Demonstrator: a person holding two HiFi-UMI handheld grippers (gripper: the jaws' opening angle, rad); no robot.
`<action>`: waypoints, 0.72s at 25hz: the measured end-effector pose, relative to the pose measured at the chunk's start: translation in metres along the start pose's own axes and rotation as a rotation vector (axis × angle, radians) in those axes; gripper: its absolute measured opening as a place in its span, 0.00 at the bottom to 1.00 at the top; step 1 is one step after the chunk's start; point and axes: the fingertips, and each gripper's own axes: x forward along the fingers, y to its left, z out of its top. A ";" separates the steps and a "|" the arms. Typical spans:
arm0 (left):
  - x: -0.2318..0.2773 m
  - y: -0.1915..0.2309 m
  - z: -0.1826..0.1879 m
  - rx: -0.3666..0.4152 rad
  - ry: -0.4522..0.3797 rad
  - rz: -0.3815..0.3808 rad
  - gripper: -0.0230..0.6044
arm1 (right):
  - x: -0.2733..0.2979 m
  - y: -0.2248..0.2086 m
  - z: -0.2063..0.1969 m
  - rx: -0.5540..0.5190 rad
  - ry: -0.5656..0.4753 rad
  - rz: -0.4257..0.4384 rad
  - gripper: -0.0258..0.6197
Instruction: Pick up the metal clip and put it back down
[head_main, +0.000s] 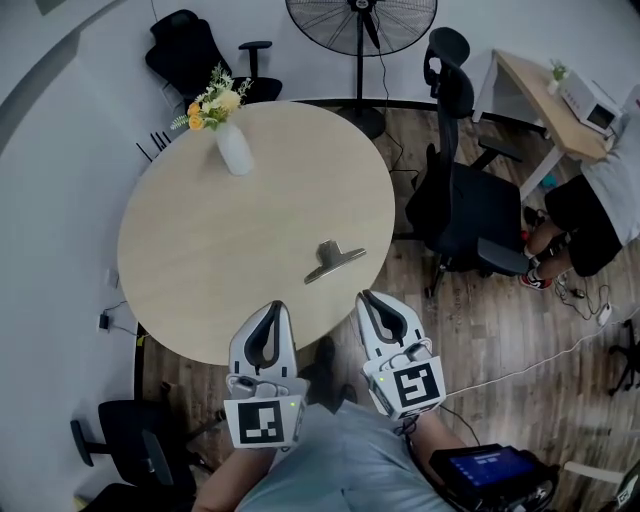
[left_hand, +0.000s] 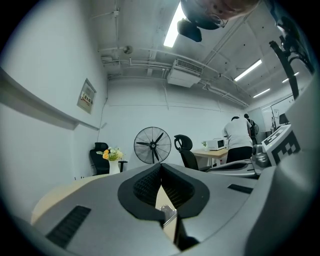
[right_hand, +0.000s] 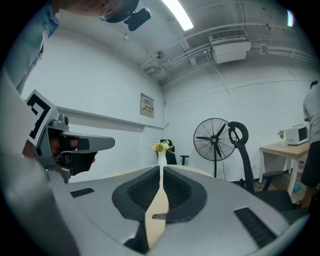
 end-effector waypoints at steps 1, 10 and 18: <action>0.010 0.005 -0.004 -0.004 0.009 -0.002 0.07 | 0.010 -0.004 -0.004 0.004 0.017 -0.004 0.12; 0.116 0.053 -0.060 -0.065 0.121 -0.017 0.07 | 0.119 -0.039 -0.047 0.047 0.052 0.008 0.12; 0.190 0.091 -0.123 -0.110 0.229 -0.032 0.07 | 0.196 -0.061 -0.116 0.119 0.215 0.004 0.12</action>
